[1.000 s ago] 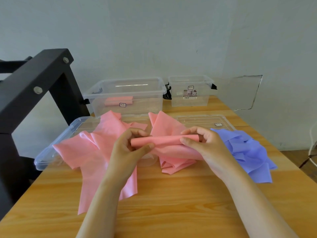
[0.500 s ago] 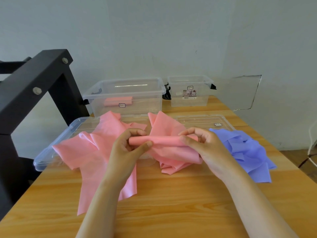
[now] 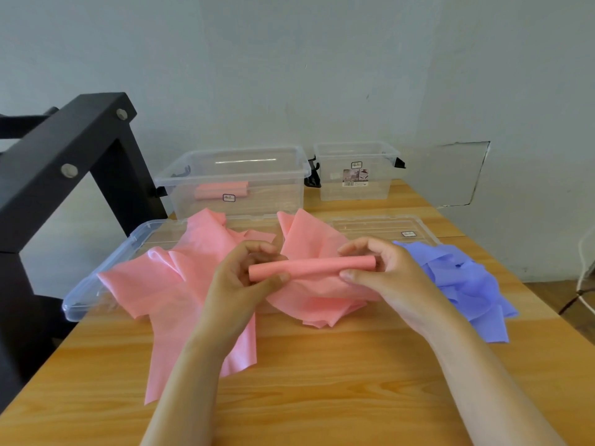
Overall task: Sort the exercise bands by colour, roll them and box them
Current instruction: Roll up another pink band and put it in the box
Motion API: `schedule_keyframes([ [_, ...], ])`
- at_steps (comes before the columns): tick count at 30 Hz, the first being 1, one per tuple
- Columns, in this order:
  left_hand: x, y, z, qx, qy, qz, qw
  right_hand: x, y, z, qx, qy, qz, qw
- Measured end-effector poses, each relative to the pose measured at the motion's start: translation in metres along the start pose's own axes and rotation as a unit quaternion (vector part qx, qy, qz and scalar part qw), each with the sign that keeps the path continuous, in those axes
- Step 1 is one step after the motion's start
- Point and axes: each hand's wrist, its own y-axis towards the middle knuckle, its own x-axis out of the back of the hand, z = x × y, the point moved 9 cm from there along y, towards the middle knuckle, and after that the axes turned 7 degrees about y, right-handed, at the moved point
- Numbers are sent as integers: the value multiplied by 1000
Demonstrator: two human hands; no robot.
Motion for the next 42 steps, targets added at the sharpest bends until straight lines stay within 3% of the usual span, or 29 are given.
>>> schedule_keyframes([
  [5, 2, 0, -1, -11, 23, -12, 1000, -2, -2, -1, -26, 44, 19, 999],
  [12, -6, 0, 4, -5, 84, 23, 996, 4, -2, 11, 20, 63, -9, 998],
  [17, -10, -1, 1, -5, 36, 34, 999, 5, -2, 15, 28, 48, 3, 998],
  [22, -8, -1, 10, 45, -60, 54, 996, 0, -4, 6, -26, 61, 34, 997],
  [25, -10, -2, 10, 44, -38, 69, 996, 3, -3, 6, -18, 53, 21, 998],
  [34, -4, -2, -1, -17, 63, 13, 998, 7, -2, 9, -6, 34, 14, 999],
  [42, -2, -1, 4, 6, 45, 5, 999, 12, -4, 4, -33, 53, -18, 998],
])
